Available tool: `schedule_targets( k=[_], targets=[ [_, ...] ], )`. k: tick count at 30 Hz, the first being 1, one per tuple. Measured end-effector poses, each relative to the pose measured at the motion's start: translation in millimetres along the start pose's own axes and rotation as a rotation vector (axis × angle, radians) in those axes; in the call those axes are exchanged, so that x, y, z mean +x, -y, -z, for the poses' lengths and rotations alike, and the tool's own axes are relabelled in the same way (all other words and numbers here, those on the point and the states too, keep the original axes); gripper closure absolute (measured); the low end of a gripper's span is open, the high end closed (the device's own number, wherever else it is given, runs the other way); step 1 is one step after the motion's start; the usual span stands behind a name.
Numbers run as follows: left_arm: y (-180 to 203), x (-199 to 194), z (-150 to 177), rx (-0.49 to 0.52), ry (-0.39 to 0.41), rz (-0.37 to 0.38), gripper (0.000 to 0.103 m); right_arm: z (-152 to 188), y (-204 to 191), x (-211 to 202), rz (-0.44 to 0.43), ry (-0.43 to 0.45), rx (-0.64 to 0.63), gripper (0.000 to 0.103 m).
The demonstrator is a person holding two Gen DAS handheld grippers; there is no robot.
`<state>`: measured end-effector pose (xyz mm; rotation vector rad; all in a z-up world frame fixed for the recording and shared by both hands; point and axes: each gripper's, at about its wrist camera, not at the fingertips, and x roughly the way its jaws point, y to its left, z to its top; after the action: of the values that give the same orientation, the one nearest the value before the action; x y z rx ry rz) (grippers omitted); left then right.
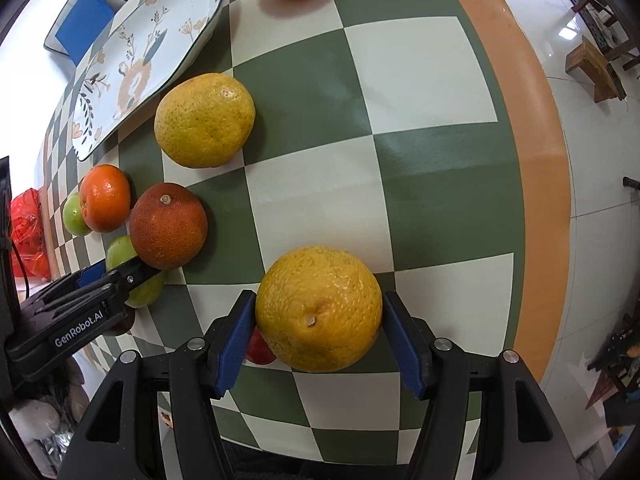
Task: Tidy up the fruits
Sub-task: 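Grasp the yellow citrus with the right tool while the left tool grasps a green apple, then place the yellow citrus on the plate with the right tool while the left places the green apple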
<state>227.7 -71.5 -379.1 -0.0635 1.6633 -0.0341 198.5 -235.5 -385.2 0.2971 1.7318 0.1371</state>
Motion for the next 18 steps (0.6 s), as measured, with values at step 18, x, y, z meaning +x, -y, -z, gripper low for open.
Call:
schedule_targets(
  k=[18],
  targets=[
    [-88,-124,-30,-0.035,0.145,0.204,0.050,-30,-56,-74,-0.077,0.176,0.021,0.038]
  ],
)
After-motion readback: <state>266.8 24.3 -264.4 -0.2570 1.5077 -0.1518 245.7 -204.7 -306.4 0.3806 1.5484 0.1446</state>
